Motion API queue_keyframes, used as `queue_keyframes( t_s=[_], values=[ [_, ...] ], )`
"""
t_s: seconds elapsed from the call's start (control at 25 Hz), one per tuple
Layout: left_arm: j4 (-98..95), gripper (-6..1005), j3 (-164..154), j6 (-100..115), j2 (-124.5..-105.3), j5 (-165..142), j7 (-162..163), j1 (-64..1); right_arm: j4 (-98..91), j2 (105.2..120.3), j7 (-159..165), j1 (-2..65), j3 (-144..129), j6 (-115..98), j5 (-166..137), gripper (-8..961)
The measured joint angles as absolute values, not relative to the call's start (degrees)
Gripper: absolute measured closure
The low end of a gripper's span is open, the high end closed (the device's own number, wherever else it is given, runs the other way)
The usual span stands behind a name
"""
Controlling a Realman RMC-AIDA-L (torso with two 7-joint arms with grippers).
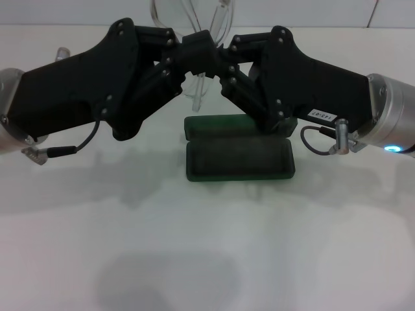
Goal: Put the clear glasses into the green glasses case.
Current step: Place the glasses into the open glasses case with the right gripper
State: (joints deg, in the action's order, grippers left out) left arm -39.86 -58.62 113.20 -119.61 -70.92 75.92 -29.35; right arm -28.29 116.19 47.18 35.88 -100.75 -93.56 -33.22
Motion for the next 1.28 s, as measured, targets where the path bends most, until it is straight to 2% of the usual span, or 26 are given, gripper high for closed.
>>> queue_keyframes(
  t_s=[0.8,0.92,1.12,1.2,1.28],
  values=[
    [-39.57,955,-58.63,113.67,-119.30,-71.01,75.38,-28.43,-28.36,115.59,47.37,34.35,-95.18,-93.88,-32.83,901],
    [-39.65,955,-57.86,113.69,-118.50,-71.05,75.34,-27.34,-29.69,114.81,49.07,34.21,-94.91,-93.71,-33.67,900],
    [-39.70,955,-54.54,113.71,-116.35,-71.34,75.87,-25.32,-38.12,111.43,56.64,32.62,-93.76,-89.49,-41.65,901],
    [-39.72,955,-52.76,113.66,-115.18,-71.38,76.06,-24.27,-42.73,110.57,61.17,31.21,-91.57,-87.84,-46.81,901],
    [-39.72,955,-51.04,113.51,-114.27,-71.56,76.28,-23.24,-50.26,110.51,68.69,29.16,-86.49,-86.70,-56.32,901]
  ],
)
